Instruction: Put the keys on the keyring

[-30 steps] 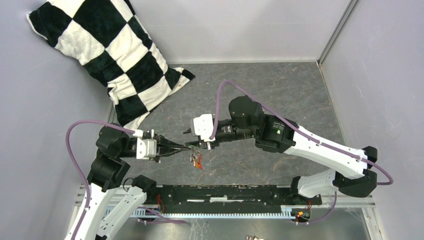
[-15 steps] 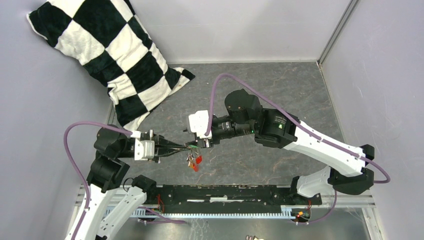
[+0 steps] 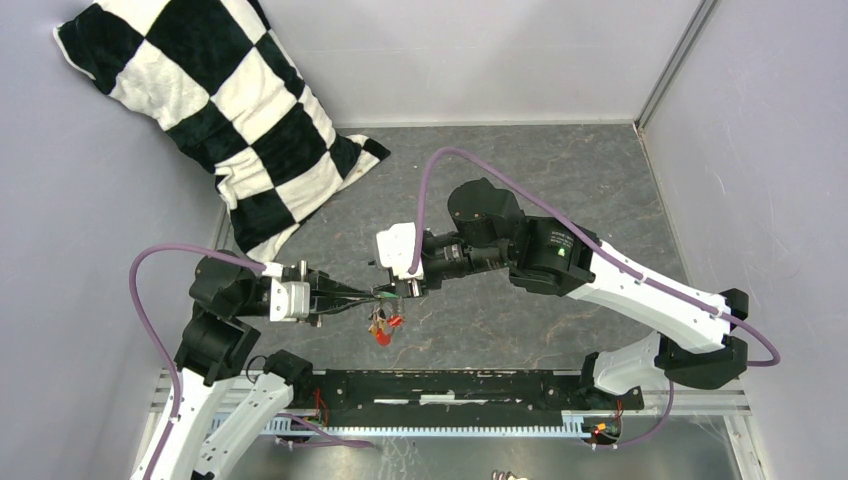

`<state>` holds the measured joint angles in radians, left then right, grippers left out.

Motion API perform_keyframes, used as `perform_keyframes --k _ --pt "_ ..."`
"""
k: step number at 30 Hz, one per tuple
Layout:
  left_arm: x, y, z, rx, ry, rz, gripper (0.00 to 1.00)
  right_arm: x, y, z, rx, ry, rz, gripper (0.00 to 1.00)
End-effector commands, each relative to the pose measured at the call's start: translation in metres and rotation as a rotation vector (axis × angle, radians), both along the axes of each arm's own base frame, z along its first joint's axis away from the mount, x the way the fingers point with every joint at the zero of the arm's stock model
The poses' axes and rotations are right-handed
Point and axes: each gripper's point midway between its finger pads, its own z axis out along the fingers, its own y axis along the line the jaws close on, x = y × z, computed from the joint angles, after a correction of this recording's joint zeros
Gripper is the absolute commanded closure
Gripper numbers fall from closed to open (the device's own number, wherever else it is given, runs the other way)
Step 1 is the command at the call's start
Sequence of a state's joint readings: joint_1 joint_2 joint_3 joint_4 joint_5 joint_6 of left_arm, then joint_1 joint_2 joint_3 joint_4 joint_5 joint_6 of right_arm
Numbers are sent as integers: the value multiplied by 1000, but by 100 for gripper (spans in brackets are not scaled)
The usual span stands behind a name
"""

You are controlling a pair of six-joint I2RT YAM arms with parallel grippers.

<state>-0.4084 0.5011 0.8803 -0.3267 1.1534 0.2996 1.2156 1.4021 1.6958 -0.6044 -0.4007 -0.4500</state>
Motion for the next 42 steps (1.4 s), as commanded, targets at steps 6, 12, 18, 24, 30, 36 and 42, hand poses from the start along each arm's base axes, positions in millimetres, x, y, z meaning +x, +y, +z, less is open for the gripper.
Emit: perform_keyframes --k 6,12,18,24,30,36,42 --pt "-4 0 8 -17 -12 -7 98 0 -4 18 36 -22 -4 53" --pt "-4 1 6 -13 -15 -5 98 -1 -7 20 29 -9 -7 52" --pt "-3 1 5 -11 -18 -6 98 -2 -6 17 20 13 -4 51" --pt "-4 0 5 -11 -19 -10 98 -1 -1 16 10 22 -4 51" --pt "-6 1 4 -11 -24 -13 98 -4 -1 12 -22 44 10 50" --pt "-8 2 3 -8 -26 -18 98 -3 -7 15 -39 53 -1 48" --pt "-8 2 3 -8 -28 -19 98 -6 -8 13 -53 77 15 48"
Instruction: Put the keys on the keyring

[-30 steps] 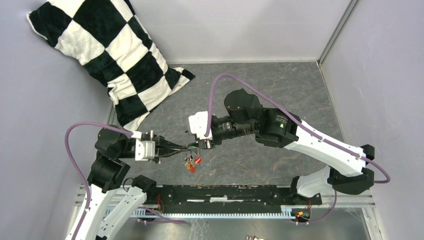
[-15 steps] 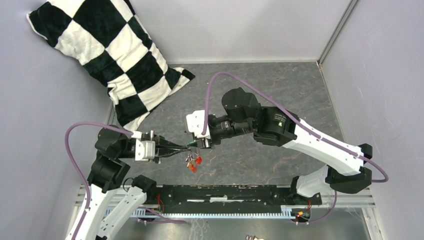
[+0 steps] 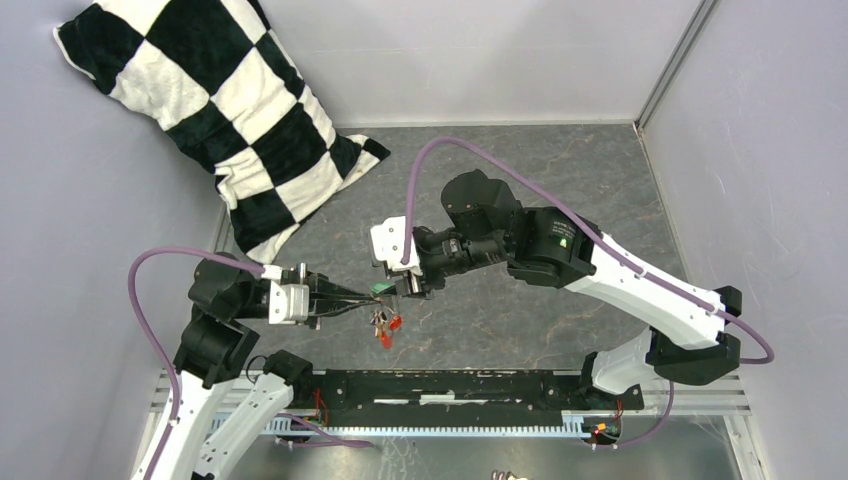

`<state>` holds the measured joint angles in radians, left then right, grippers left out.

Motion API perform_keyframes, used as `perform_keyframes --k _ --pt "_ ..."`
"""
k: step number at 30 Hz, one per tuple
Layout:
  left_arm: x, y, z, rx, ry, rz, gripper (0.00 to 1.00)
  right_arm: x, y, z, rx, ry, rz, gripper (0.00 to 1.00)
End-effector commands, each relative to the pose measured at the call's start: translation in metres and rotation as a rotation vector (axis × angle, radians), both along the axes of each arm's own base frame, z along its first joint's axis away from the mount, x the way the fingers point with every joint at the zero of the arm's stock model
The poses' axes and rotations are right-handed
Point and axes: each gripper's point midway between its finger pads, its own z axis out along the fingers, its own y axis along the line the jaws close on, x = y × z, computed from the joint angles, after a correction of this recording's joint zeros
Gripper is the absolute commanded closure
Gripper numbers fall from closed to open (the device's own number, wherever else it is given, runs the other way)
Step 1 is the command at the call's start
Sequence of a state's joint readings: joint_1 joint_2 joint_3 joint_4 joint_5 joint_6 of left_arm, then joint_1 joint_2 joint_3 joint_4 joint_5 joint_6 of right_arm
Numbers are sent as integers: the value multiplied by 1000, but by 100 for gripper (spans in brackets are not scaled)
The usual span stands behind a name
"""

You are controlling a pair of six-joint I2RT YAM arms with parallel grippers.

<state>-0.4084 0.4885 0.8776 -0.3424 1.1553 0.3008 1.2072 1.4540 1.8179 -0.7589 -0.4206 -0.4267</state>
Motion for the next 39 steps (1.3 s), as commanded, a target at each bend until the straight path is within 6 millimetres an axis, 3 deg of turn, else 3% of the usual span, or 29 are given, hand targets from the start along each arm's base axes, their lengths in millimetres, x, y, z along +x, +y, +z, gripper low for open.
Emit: perform_keyframes --k 1,11,17,22,34,39 --pt "-5 0 4 -10 -32 -18 98 -3 -2 15 27 20 6 48" --pt "-3 1 4 -10 -28 -4 98 9 -18 44 111 -11 -56 47" --pt "16 2 9 -42 22 110 98 6 -19 25 61 8 -44 47" --pt "27 4 12 -70 82 180 98 4 -16 23 63 9 -24 48" --pt "22 4 14 -73 74 162 98 6 -4 2 39 -2 8 58" --pt "20 4 15 -71 71 153 98 6 1 2 55 -8 13 60"
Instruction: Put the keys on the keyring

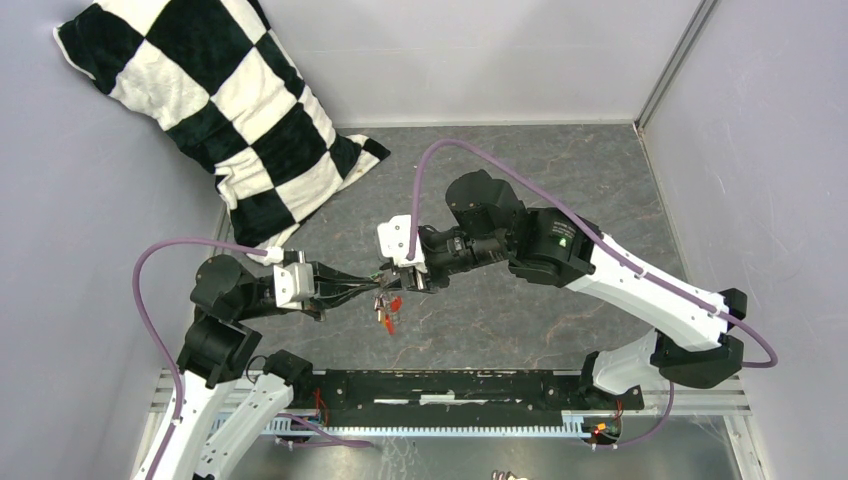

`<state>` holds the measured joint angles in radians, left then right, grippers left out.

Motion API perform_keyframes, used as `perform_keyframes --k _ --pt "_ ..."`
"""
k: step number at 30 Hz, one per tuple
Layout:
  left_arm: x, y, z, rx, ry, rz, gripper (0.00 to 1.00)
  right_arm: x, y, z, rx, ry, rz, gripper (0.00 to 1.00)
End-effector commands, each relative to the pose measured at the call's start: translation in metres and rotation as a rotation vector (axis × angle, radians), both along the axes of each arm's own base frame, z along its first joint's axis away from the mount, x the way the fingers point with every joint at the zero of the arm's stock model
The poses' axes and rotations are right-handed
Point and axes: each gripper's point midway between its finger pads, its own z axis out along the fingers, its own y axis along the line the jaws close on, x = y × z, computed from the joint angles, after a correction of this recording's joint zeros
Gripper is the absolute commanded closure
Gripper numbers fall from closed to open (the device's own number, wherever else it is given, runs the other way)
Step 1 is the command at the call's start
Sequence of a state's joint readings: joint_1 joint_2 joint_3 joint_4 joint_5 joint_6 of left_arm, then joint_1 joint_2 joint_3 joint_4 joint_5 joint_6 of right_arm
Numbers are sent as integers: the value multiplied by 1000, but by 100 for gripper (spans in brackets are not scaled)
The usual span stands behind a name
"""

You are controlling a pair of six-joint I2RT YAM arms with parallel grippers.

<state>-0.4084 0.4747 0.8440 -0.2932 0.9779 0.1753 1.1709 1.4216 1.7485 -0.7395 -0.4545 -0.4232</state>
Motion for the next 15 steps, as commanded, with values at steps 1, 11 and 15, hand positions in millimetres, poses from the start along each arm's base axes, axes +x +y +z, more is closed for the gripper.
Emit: perform_keyframes --k 1,11,15 --pt "-8 0 17 -36 -36 -18 98 0 10 14 70 -31 19 60" --pt "-7 1 18 -29 -52 -15 98 -3 12 11 77 -16 34 66" --pt "-6 1 18 -29 -54 -11 98 -3 12 6 60 -10 39 66"
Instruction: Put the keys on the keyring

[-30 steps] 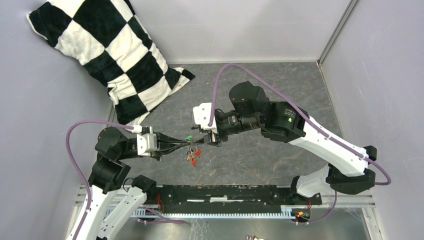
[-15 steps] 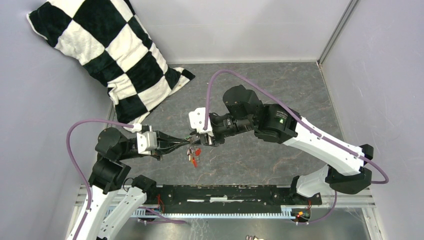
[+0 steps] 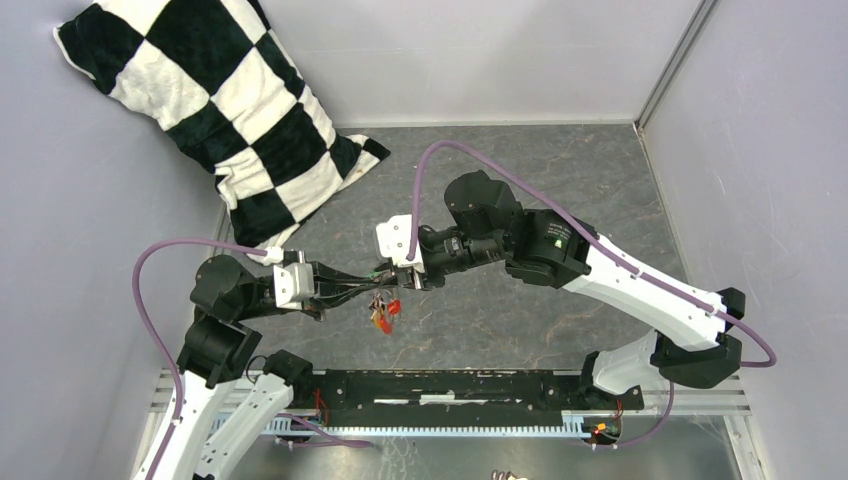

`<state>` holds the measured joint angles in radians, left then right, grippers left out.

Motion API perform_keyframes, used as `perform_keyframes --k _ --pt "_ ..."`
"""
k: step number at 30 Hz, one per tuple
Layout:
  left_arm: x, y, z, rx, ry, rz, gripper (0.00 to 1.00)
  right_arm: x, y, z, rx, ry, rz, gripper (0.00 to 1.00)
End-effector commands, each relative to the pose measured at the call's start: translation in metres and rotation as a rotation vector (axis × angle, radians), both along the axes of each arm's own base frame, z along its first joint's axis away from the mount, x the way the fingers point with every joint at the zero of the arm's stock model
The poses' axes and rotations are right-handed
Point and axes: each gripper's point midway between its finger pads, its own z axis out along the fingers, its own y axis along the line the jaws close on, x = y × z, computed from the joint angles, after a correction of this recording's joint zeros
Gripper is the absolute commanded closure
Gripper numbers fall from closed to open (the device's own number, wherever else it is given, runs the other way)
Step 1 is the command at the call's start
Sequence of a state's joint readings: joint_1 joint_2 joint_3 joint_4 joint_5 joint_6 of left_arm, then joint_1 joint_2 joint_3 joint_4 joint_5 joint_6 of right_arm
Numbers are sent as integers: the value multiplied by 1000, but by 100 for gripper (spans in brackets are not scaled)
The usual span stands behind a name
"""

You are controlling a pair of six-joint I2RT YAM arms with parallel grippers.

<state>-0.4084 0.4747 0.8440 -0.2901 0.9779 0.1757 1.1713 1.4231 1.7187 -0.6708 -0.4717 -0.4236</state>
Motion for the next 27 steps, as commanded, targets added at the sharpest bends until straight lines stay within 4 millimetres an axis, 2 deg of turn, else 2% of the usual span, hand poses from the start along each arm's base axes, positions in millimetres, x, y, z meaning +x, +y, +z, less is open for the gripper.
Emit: perform_keyframes --k 1,12,18,23,27 --pt "-7 1 17 -27 -50 -12 98 -4 4 3 20 -1 24 67" --pt "-7 2 18 -30 -55 -8 98 -2 4 -6 -10 4 21 77" --pt "-7 2 19 -32 -57 -6 98 1 3 -8 -15 -2 3 76" --pt "-7 2 18 -31 -54 -6 98 1 2 -4 -2 -8 -3 87" --pt "-6 2 18 -30 -56 0 98 3 -1 -4 -1 -14 -19 86"
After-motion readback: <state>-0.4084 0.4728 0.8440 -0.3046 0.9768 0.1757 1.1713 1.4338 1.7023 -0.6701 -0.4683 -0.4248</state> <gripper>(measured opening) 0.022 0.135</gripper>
